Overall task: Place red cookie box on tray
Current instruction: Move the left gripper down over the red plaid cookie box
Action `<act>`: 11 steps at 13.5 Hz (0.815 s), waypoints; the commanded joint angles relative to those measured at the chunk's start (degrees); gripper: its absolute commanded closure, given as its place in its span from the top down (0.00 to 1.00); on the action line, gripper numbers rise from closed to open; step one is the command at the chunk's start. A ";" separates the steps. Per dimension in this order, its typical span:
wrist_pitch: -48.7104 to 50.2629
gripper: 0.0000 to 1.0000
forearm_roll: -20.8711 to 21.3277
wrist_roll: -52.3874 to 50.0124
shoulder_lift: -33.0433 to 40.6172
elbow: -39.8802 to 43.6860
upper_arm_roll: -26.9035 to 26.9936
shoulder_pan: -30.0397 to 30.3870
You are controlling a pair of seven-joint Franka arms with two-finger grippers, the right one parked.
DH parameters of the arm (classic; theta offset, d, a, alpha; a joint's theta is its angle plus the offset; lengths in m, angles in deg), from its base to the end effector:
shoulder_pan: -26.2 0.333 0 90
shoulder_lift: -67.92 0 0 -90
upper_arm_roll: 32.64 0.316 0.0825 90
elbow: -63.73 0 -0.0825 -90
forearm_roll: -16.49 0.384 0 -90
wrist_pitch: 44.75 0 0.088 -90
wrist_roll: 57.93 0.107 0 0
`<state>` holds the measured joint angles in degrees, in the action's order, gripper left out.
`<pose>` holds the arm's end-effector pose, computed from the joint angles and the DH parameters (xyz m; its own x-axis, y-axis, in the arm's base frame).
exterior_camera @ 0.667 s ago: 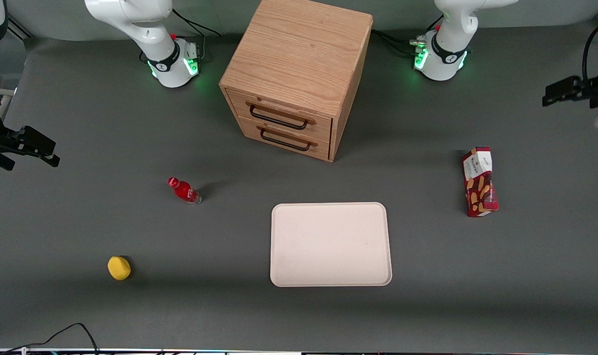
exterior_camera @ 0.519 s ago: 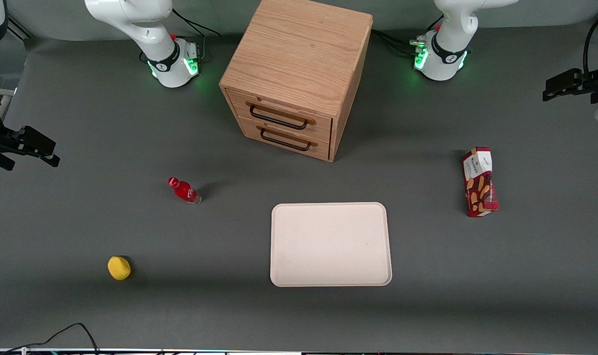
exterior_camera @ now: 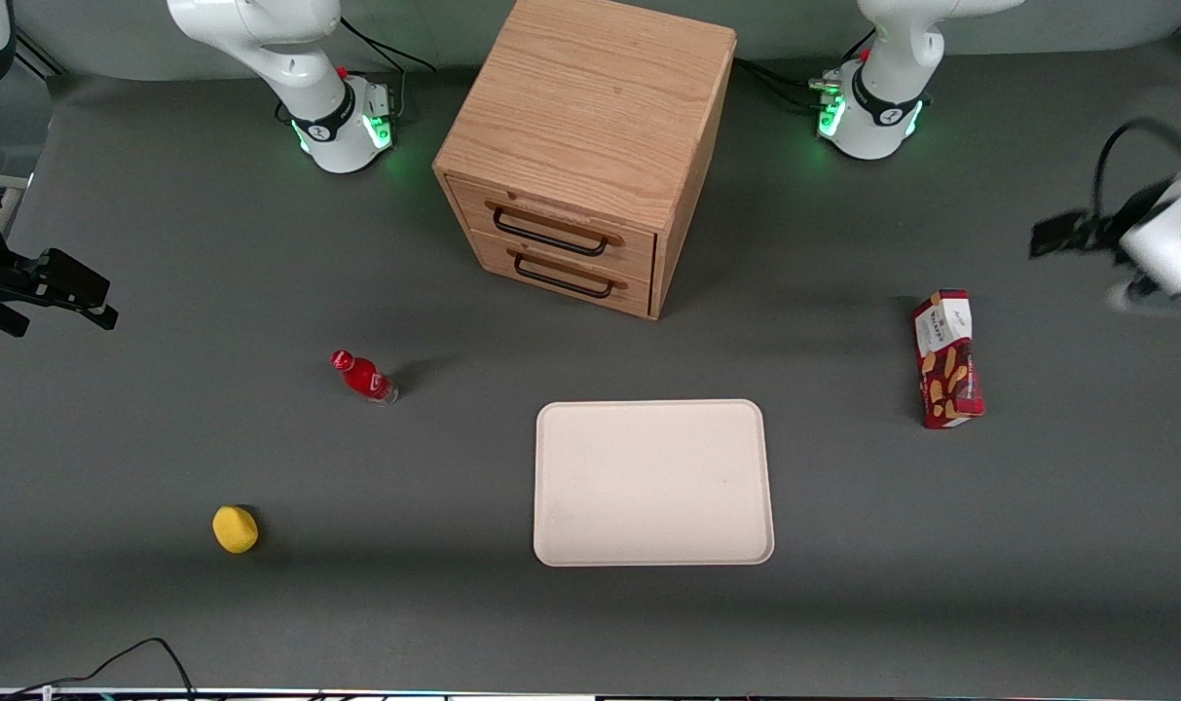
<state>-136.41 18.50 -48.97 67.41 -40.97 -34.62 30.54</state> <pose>0.5374 0.0259 0.5025 0.9645 -0.1171 -0.2367 -0.1197 -0.9928 0.0034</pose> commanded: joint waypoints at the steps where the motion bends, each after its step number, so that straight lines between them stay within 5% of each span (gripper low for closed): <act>1: -16.56 1.00 -0.08 1.23 2.36 -15.93 0.31 -0.11; 7: -53.67 1.00 -0.08 5.98 -8.16 -30.82 1.89 0.06; 8: -57.10 0.73 -0.08 5.98 -10.36 -30.91 1.89 0.06; 9: -59.40 0.24 -0.16 5.98 -12.13 -30.91 1.89 0.15; 10: -60.47 0.00 -0.16 6.07 -13.10 -30.91 1.89 0.15; 11: -60.48 0.00 -0.25 6.07 -13.28 -30.91 1.89 0.15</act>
<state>-195.67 18.52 -44.20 54.80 -72.12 -32.88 30.70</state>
